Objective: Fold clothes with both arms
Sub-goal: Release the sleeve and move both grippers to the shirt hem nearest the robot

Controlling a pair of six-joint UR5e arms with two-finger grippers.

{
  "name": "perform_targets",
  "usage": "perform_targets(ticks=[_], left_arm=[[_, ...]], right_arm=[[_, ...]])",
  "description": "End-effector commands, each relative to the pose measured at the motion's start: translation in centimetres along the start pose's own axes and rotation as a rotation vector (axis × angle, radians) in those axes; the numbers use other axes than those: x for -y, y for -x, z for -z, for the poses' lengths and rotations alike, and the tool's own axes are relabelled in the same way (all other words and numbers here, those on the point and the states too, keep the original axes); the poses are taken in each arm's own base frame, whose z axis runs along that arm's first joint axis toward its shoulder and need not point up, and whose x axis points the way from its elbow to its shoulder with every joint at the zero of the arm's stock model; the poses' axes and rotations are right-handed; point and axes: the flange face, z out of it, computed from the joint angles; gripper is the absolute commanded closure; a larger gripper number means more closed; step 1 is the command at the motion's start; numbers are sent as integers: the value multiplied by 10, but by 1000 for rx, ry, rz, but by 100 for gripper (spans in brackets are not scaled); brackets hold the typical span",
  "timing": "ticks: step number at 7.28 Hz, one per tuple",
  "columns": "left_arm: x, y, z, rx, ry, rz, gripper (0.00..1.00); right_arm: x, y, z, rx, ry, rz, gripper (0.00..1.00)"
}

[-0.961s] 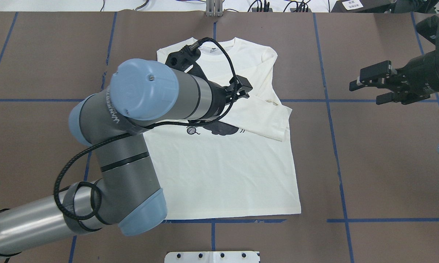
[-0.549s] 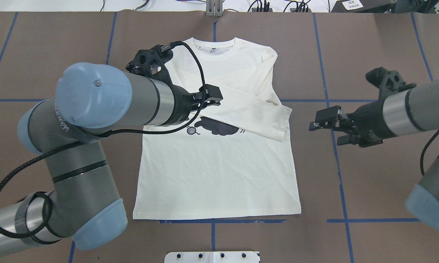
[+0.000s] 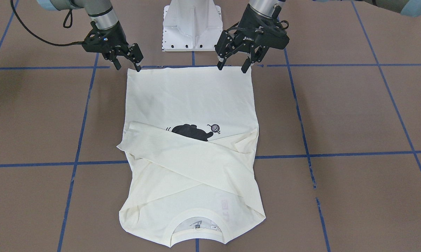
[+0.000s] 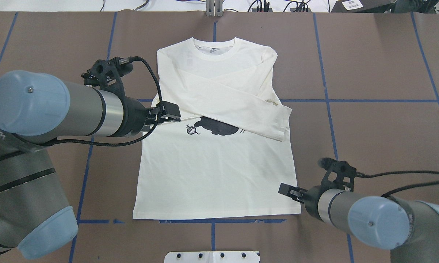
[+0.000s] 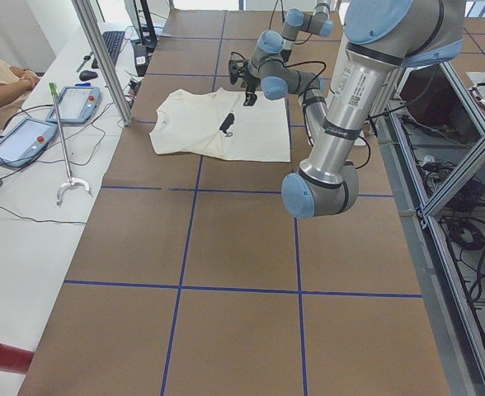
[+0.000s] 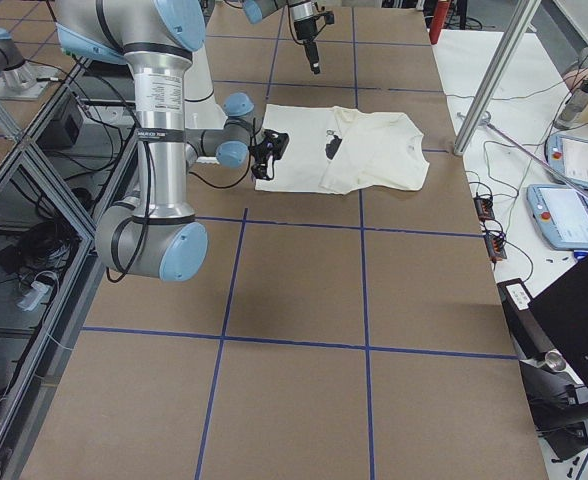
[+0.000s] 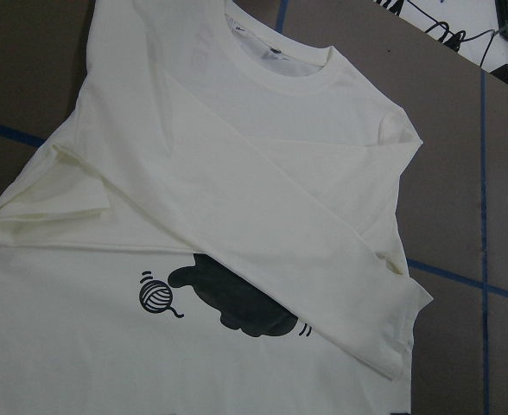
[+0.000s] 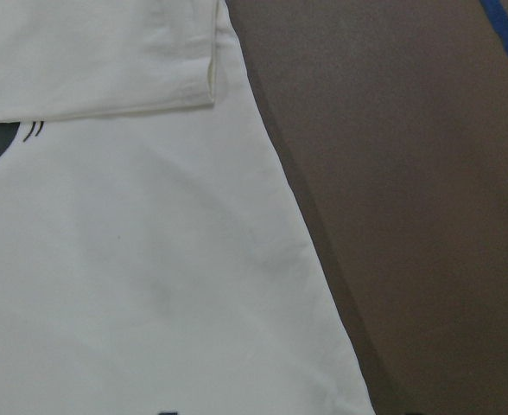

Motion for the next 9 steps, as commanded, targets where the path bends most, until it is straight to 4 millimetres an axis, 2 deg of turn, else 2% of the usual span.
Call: perform_targets(ticks=[1,2,3,4,5,6,7,8,9], left_arm=[[1,6,0,9,2,2,12],[1,6,0,9,3,4,12],[0,6,-1,10,5,5,12],[1,7,-2,12,3,6,12],[1,7,-2,12,2,6,12],[1,7,-3,14,3,6,12],[0,7,-3,14,5,6,12],[0,7,-3,14,5,14,12],[0,11,-12,33,9,31,11]], right_arm=[[-41,-12,-27,-45,-20,-28,25],[-46,-9,-29,-44,-17,-68,37],[-45,-13,-35,-50,-39,-65,38],[-47,-13,-36,-50,-44,-60,47],[-46,-18,-39,-58,-51,-57,61],[-43,-19,-39,-60,-62,-56,88],[-41,-19,-37,-56,-65,-59,100],[-39,-23,-37,-64,-71,-56,100],[-37,-23,-35,-57,-83,-54,100]])
